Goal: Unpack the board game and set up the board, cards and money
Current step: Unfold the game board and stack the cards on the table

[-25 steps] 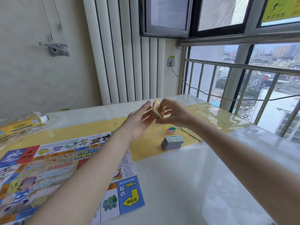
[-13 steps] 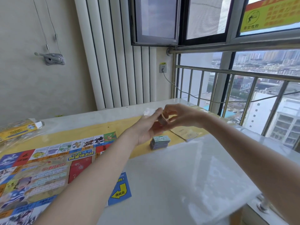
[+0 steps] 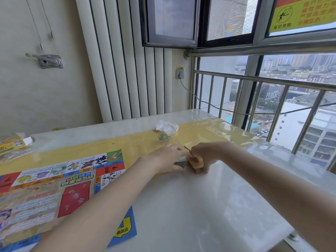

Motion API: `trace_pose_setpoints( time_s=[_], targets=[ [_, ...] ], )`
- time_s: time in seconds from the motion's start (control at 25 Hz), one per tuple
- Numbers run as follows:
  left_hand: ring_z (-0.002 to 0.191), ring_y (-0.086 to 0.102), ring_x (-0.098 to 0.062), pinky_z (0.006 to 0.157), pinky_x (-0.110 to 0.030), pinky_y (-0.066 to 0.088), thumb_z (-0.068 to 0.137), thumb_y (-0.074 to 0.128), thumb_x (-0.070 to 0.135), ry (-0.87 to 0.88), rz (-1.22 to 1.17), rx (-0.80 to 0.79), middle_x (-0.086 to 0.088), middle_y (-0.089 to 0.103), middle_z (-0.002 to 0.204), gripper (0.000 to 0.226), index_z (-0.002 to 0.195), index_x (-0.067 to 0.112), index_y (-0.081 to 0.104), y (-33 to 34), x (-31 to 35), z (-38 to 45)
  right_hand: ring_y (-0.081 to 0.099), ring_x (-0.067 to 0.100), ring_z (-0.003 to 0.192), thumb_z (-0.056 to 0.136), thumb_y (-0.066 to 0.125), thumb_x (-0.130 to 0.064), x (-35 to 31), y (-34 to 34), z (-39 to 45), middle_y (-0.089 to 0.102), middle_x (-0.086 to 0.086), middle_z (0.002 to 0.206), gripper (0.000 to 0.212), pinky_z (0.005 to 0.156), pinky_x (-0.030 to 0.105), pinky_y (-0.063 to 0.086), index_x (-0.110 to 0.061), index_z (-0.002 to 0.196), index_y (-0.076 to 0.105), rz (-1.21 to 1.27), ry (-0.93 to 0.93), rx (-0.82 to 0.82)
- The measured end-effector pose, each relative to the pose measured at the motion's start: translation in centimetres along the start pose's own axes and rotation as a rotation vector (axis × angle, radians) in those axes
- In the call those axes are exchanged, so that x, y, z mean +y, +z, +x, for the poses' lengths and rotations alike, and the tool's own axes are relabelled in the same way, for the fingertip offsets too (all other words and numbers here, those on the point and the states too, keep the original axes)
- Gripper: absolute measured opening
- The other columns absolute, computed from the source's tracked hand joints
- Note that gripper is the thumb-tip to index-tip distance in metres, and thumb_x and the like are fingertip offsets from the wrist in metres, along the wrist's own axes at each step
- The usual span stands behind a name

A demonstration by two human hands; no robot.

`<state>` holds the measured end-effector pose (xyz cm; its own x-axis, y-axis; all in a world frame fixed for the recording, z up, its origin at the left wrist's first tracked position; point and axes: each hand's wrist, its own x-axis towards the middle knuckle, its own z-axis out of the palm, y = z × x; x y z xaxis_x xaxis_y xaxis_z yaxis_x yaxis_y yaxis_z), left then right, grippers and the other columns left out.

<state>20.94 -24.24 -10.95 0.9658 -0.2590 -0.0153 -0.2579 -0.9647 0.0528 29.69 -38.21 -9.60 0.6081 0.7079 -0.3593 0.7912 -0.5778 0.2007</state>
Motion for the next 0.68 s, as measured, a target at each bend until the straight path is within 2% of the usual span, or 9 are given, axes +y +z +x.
trace_pose_setpoints(
  time_s=[0.12,0.2,0.28,0.32,0.4,0.52,0.6,0.68],
  targets=[
    [0.125,0.042,-0.018,0.099,-0.025,0.031,0.09,0.054,0.037,-0.102,-0.266,0.181,-0.002,0.048,0.133,0.044,0.133,0.029,0.046,-1.0,-1.0,-0.6,0.053,0.026,0.106,0.067,0.078,-0.024,0.7,-1.8,-0.9,0.053,0.006,0.115,0.033,0.086,0.033,0.046,-0.015,0.09,0.055,0.046,0.021,0.025],
    [0.127,0.042,-0.018,0.1,-0.026,0.033,0.093,0.049,0.036,-0.226,-0.297,0.216,-0.001,0.046,0.139,0.041,0.133,0.026,0.046,-1.6,-2.8,-1.1,0.053,0.024,0.108,0.078,0.071,-0.019,0.8,-3.4,-0.9,0.057,0.006,0.116,0.026,0.084,0.029,0.041,-0.013,0.101,0.061,0.203,0.05,0.184],
    [0.134,0.036,-0.022,0.106,-0.029,0.031,0.097,0.041,0.035,-0.311,-0.166,0.074,-0.003,0.036,0.148,0.046,0.142,0.024,0.037,-1.5,-4.4,-1.6,0.057,0.024,0.108,0.088,0.054,-0.006,-0.4,-4.2,0.6,0.062,0.009,0.116,0.024,0.086,0.027,0.043,-0.01,0.109,0.063,0.418,0.058,0.357],
    [0.137,0.032,-0.024,0.109,-0.031,0.029,0.098,0.038,0.036,-0.326,-0.116,-0.025,-0.004,0.031,0.152,0.048,0.145,0.024,0.032,-1.2,-4.8,-1.9,0.058,0.024,0.108,0.089,0.045,0.0,-1.3,-4.2,1.6,0.062,0.01,0.117,0.031,0.088,0.029,0.045,-0.011,0.113,0.062,0.454,0.057,0.385],
    [0.14,0.026,-0.026,0.112,-0.032,0.025,0.099,0.035,0.035,-0.329,-0.051,-0.149,-0.007,0.02,0.156,0.049,0.146,0.025,0.027,-0.3,-5.3,-2.1,0.054,0.025,0.112,0.09,0.037,0.002,-3.1,-3.6,3.4,0.057,0.012,0.124,0.041,0.09,0.032,0.044,-0.014,0.123,0.056,0.371,0.047,0.304],
    [0.139,0.029,-0.029,0.109,-0.031,0.027,0.1,0.035,0.023,-0.314,-0.004,-0.133,-0.01,0.016,0.156,0.046,0.145,0.028,0.029,0.3,-5.9,-2.0,0.046,0.026,0.118,0.093,0.035,-0.005,-4.1,-3.2,4.7,0.048,0.01,0.131,0.043,0.081,0.031,0.037,-0.017,0.135,0.04,0.179,0.053,0.16],
    [0.135,0.035,-0.031,0.104,-0.032,0.033,0.099,0.034,0.015,-0.315,0.016,-0.117,-0.009,0.019,0.156,0.047,0.144,0.03,0.032,0.4,-6.3,-2.0,0.047,0.026,0.115,0.093,0.035,-0.005,-4.2,-3.4,5.0,0.048,0.012,0.129,0.04,0.076,0.03,0.036,-0.009,0.133,0.039,0.125,0.086,0.138],
    [0.131,0.04,-0.031,0.1,-0.034,0.038,0.097,0.032,0.007,-0.319,0.03,-0.119,-0.008,0.021,0.155,0.052,0.143,0.032,0.033,0.4,-6.4,-2.0,0.048,0.026,0.115,0.091,0.039,-0.004,-4.5,-3.2,5.5,0.048,0.012,0.128,0.039,0.078,0.03,0.039,-0.005,0.129,0.042,0.058,0.097,0.108]
  ],
)
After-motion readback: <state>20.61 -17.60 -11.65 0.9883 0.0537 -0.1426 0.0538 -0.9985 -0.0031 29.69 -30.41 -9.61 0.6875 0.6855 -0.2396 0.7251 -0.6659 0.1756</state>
